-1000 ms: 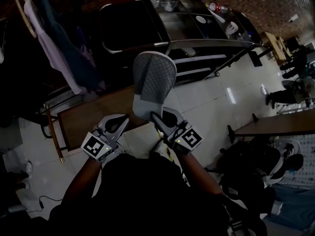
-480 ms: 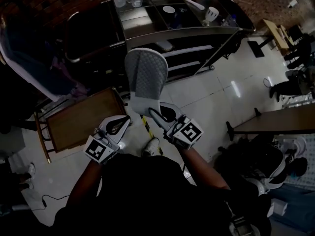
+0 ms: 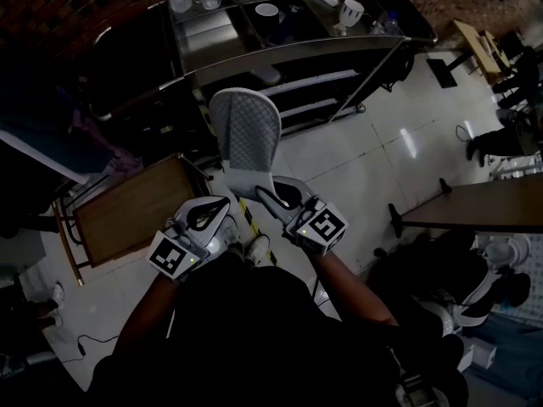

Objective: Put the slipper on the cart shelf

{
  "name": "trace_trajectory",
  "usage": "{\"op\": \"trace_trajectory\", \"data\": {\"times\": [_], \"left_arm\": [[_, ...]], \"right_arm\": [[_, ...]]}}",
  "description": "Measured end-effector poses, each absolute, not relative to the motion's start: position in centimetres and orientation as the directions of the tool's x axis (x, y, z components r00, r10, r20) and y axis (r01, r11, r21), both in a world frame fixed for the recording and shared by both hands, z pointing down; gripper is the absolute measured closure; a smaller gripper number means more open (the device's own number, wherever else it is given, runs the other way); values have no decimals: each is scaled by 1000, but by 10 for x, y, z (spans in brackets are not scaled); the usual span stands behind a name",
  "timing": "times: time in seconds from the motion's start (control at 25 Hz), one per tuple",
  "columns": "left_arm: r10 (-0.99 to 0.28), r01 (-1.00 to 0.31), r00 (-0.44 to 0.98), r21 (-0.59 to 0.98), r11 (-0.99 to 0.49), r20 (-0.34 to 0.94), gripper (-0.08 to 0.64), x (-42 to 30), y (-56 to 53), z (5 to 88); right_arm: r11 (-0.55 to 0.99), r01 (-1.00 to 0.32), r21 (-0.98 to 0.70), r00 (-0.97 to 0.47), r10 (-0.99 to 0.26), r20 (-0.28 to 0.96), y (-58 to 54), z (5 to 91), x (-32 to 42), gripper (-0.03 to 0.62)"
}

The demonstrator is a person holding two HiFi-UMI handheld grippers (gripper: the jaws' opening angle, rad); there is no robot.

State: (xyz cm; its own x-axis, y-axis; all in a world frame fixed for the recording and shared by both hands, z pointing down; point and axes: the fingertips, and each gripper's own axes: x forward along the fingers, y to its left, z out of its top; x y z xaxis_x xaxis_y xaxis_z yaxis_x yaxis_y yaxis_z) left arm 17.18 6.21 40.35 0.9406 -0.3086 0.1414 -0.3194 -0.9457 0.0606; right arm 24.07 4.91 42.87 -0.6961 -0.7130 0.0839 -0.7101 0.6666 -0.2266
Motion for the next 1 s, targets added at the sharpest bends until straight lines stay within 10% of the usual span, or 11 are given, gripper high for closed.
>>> {"op": "trace_trajectory", "data": {"times": [1.0], "left_arm": [[-246, -252, 965, 62, -966, 87, 560, 154, -41, 446]], "right_arm": [[472, -677, -565, -720, -585, 373, -30, 579, 233, 528]]}}
